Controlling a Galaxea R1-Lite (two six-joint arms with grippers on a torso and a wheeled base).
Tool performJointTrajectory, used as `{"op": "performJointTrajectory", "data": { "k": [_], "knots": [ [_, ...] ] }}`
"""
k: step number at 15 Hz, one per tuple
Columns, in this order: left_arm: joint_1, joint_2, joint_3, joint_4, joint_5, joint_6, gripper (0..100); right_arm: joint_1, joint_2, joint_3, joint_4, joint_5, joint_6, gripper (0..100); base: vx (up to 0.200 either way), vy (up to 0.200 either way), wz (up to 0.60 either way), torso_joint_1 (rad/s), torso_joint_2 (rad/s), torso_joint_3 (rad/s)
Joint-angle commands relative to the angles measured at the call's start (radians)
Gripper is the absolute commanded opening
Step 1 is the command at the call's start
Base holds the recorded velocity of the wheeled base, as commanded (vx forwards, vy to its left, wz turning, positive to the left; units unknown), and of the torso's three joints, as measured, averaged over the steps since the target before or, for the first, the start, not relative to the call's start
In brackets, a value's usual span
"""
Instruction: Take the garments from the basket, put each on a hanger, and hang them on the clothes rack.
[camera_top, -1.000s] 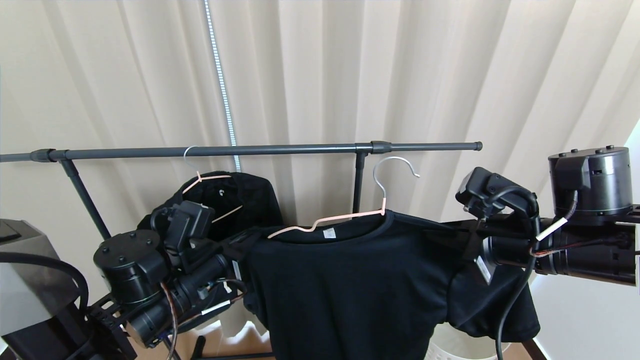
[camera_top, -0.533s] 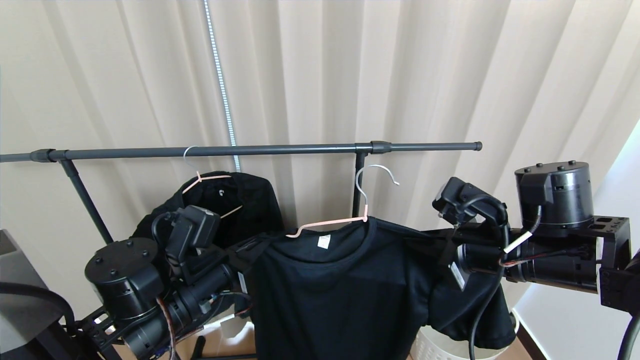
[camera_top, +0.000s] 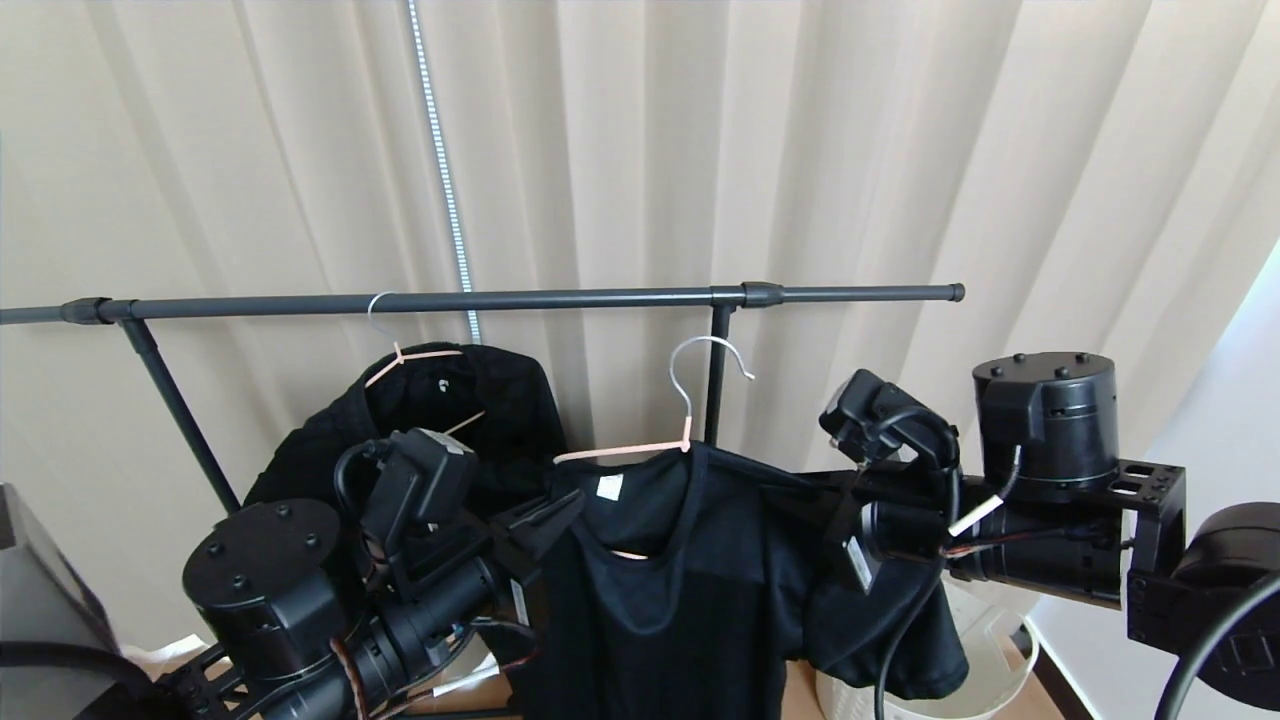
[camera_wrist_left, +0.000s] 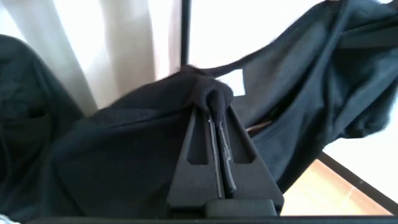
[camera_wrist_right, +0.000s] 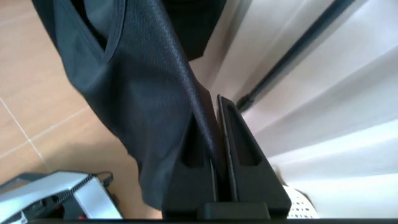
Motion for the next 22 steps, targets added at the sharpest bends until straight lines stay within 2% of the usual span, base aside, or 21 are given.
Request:
{"op": "performJointTrajectory", "data": {
  "k": [1,5,8,12,15,18,22],
  "knots": [
    [-0.066,-0.001,-0.012,-0.001,0.041,0.001,0,0.028,0.061,0.008,-0.057,-0.005,0.051,0,0.0,0.0,0.0,0.0,0.0,0.0],
    [-0.118,-0.007,-0.007,-0.001,0.047,-0.002,0,0.051,0.101,0.03,-0.15,-0.01,0.066,0,0.0,0.0,0.0,0.0,0.0,0.0],
    [-0.138,-0.017,-0.01,-0.001,0.052,-0.022,0,0.06,0.118,0.033,-0.173,-0.01,0.069,0,0.0,0.0,0.0,0.0,0.0,0.0],
    [-0.143,-0.024,-0.013,-0.001,0.053,-0.023,0,0.075,0.142,0.043,-0.179,-0.01,0.068,0,0.0,0.0,0.0,0.0,0.0,0.0],
    [-0.143,-0.023,-0.01,-0.001,0.053,-0.023,0,0.095,0.179,0.057,-0.262,-0.035,0.068,0,0.0,0.0,0.0,0.0,0.0,0.0],
    [-0.133,-0.006,-0.015,-0.001,0.053,-0.023,0,0.094,0.135,0.096,-0.328,-0.029,0.069,0,0.0,0.0,0.0,0.0,0.0,0.0],
    [-0.135,0.005,-0.008,-0.001,0.052,-0.043,0,0.089,0.121,0.099,-0.333,-0.027,0.069,0,0.0,0.0,0.0,0.0,0.0,0.0]
  ]
}}
